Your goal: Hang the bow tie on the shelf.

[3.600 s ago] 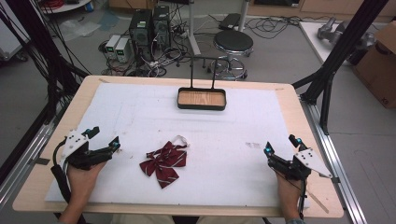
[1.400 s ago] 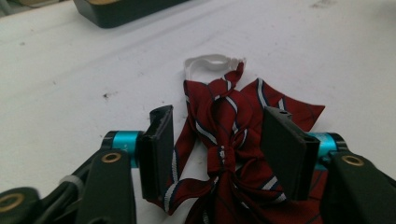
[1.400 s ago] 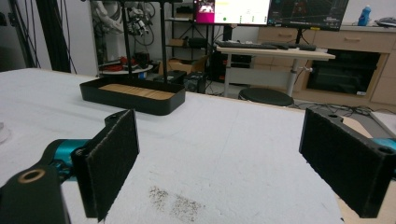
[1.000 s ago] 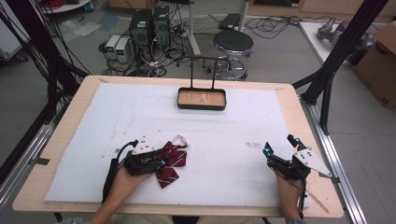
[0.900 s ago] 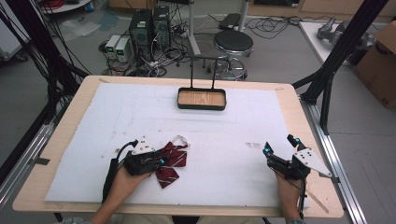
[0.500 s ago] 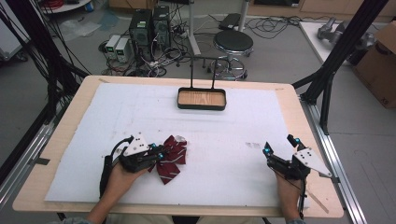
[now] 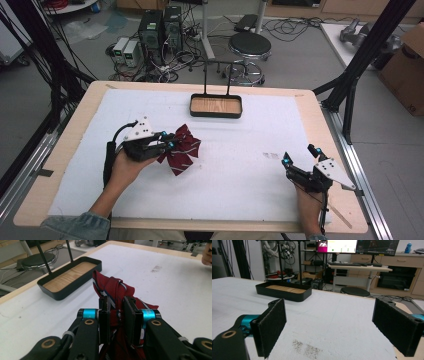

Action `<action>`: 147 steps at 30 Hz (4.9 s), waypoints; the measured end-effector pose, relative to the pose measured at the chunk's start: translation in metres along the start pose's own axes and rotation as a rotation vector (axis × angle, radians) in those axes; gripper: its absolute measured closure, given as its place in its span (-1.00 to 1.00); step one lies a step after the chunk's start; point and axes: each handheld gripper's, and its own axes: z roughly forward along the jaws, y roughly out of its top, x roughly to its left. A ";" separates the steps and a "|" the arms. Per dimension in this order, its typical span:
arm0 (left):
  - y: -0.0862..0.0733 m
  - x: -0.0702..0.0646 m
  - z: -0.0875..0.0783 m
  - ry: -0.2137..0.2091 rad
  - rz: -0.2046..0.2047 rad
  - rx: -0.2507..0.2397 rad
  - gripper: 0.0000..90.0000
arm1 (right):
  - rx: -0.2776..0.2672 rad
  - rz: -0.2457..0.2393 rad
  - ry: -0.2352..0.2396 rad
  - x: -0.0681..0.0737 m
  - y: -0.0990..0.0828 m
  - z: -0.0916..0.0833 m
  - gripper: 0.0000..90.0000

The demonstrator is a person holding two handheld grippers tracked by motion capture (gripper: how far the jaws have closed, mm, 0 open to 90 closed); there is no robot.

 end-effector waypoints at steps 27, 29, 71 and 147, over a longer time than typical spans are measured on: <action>0.088 0.083 0.041 0.037 -0.028 -0.046 0.68 | 0.002 0.002 0.008 0.000 0.000 0.001 -0.75; 0.091 0.090 0.044 0.051 -0.035 -0.046 0.68 | 0.004 0.005 0.008 0.000 0.000 0.001 -0.75; 0.097 0.157 0.080 0.185 -0.119 0.022 0.68 | 0.013 0.014 0.024 -0.001 -0.001 0.002 -0.75; 0.065 0.161 0.112 0.204 -0.132 0.042 0.28 | 0.018 0.021 0.024 -0.001 -0.001 0.002 -0.75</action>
